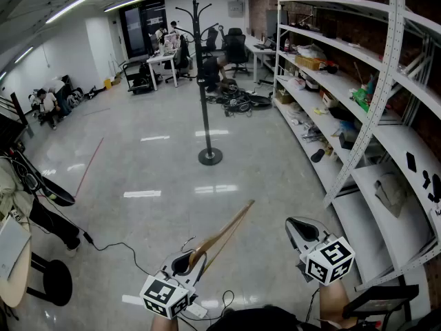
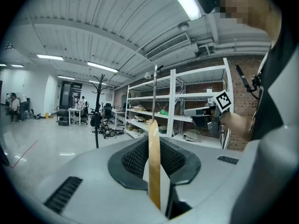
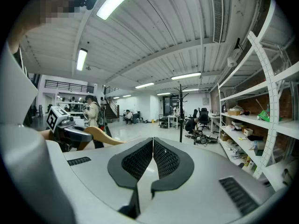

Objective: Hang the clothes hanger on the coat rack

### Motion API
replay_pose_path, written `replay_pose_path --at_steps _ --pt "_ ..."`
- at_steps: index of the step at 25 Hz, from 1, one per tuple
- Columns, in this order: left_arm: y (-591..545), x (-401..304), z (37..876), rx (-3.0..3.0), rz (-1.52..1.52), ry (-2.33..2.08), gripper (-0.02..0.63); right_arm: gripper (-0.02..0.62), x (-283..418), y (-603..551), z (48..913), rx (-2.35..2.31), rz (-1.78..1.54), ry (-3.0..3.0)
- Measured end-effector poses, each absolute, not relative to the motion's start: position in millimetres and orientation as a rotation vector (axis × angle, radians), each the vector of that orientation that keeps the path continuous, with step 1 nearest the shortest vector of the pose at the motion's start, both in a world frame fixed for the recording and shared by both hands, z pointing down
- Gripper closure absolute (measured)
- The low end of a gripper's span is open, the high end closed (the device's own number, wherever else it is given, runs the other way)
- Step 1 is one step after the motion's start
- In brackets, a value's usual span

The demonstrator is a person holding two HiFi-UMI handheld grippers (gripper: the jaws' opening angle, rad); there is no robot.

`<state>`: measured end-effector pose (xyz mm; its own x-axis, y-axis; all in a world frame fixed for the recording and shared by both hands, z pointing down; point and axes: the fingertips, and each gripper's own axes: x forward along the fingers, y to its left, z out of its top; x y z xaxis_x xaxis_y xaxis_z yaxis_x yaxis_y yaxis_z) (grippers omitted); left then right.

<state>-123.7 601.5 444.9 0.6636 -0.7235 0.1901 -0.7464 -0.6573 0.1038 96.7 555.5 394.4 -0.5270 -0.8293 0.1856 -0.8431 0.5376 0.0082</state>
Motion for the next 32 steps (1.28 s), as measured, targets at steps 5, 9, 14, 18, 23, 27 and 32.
replay_pose_path --at_steps 5,9,14,18,23,27,32 --pt "583 -136 451 2.703 0.210 -1.183 0.554 0.588 77 543 401 1.407 0.132 -2.601" --pt "559 -144 450 2.704 0.216 -1.198 0.554 0.588 73 519 401 1.406 0.129 -2.610" --pt "517 -142 453 2.665 0.232 -1.246 0.552 0.588 71 472 410 1.360 0.166 -2.648" --pt "470 -126 447 2.682 0.258 -1.253 0.554 0.588 84 421 411 1.353 0.167 -2.687" --pt "409 -100 433 2.685 0.248 -1.275 0.552 0.588 114 357 400 1.348 0.145 -2.712" --pt "374 -89 430 2.676 0.244 -1.268 0.554 0.588 127 321 391 1.346 0.132 -2.726" --pt "333 -78 430 2.666 0.257 -1.268 0.552 0.588 136 277 389 1.335 0.124 -2.738"
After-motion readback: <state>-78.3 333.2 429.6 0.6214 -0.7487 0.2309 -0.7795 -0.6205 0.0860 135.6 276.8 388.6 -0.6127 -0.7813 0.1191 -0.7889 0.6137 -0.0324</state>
